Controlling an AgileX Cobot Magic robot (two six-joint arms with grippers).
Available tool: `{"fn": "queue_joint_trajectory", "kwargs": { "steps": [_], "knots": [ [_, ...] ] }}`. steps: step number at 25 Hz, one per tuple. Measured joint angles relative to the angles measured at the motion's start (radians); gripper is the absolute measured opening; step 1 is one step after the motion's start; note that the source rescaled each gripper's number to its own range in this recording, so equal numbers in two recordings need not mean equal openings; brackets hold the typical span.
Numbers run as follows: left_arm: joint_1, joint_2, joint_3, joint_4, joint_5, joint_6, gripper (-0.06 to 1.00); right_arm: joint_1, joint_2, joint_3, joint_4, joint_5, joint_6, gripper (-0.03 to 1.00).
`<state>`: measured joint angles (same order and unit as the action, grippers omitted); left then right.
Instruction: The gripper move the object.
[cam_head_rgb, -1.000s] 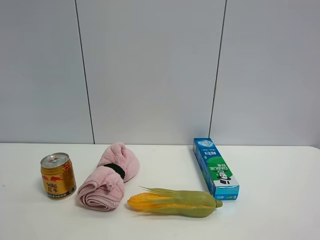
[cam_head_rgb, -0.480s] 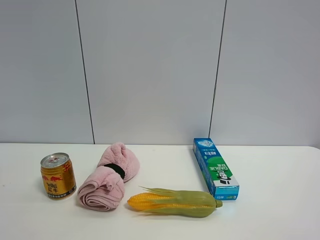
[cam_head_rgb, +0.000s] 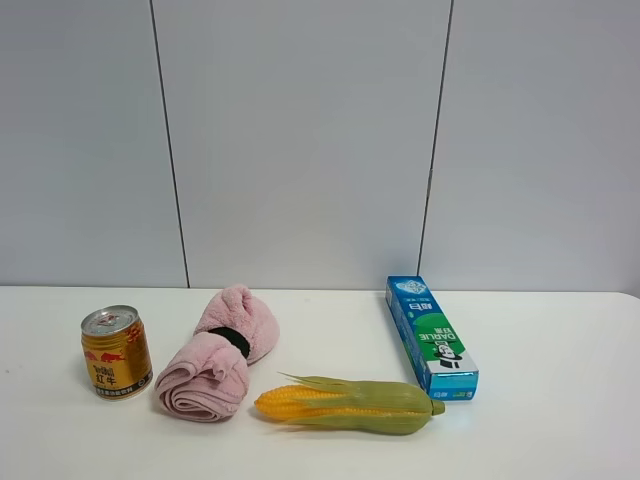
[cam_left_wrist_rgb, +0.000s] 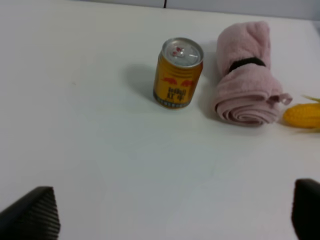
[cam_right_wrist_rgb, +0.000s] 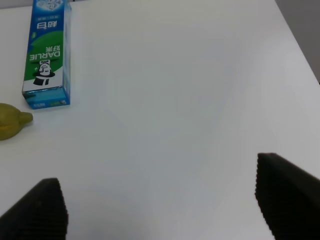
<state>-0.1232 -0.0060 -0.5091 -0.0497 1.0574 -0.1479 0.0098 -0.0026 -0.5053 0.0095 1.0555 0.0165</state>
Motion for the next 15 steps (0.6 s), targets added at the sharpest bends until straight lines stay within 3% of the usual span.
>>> {"fn": "queue_joint_trajectory", "kwargs": {
  "steps": [3, 15],
  "knots": [
    [0.000, 0.000, 0.001, 0.000, 0.000, 0.004, 0.98, 0.000, 0.000, 0.000, 0.000, 0.000, 0.000, 1.00],
    [0.000, 0.000, 0.001, 0.050, 0.000, 0.007, 0.98, 0.000, 0.000, 0.000, 0.000, 0.000, 0.000, 1.00]
  ]
}}
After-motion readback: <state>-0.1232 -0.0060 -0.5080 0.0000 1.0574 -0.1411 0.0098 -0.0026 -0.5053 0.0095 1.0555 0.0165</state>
